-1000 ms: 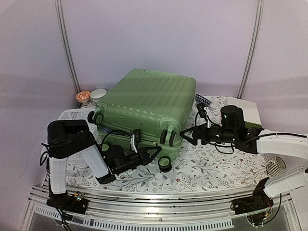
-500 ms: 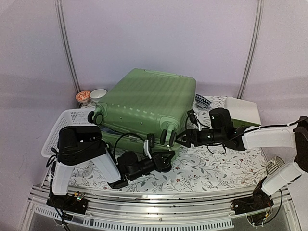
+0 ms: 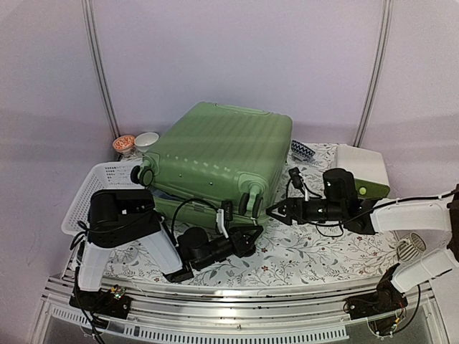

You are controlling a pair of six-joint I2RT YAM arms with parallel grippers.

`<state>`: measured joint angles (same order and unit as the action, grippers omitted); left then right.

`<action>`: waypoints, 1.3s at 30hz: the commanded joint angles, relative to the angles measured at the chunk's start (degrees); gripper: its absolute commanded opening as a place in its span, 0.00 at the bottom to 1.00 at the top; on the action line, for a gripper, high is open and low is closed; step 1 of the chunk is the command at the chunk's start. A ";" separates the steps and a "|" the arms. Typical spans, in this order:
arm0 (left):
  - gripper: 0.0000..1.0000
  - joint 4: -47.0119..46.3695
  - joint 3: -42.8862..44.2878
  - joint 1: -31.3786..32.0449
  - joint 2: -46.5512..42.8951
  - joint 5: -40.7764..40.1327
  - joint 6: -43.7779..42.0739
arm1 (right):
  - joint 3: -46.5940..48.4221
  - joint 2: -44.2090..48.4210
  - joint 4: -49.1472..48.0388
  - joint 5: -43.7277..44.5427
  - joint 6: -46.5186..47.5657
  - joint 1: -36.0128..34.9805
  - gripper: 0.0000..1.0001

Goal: Open, take out, and arrange the luggage
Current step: Unzip the zipper of the luggage.

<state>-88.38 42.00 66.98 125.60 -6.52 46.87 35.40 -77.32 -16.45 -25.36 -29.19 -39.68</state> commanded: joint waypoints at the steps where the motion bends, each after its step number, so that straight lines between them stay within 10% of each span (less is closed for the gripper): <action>1: 0.00 -8.87 0.61 3.29 -1.60 2.25 -1.84 | -6.06 3.05 -6.29 0.41 -1.99 0.15 0.74; 7: 0.00 -8.06 0.98 3.92 -2.36 2.26 -2.88 | -10.45 1.73 -16.66 -8.67 -2.78 0.06 0.52; 11: 0.04 -8.26 0.61 4.12 -2.47 2.11 -2.93 | -10.06 -0.52 -19.59 -11.22 -2.80 -0.05 0.53; 25: 0.69 -5.41 -11.74 6.39 -9.98 -5.27 0.83 | -11.32 -1.65 -22.55 -9.06 -4.59 -0.18 0.54; 39: 0.79 20.73 -16.11 6.55 -30.25 -10.23 -1.07 | -13.96 -4.39 -30.48 -1.23 -6.20 -4.66 0.55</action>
<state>-79.50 24.49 72.97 99.61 -14.83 48.03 22.72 -80.12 -41.98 -30.46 -34.57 -43.13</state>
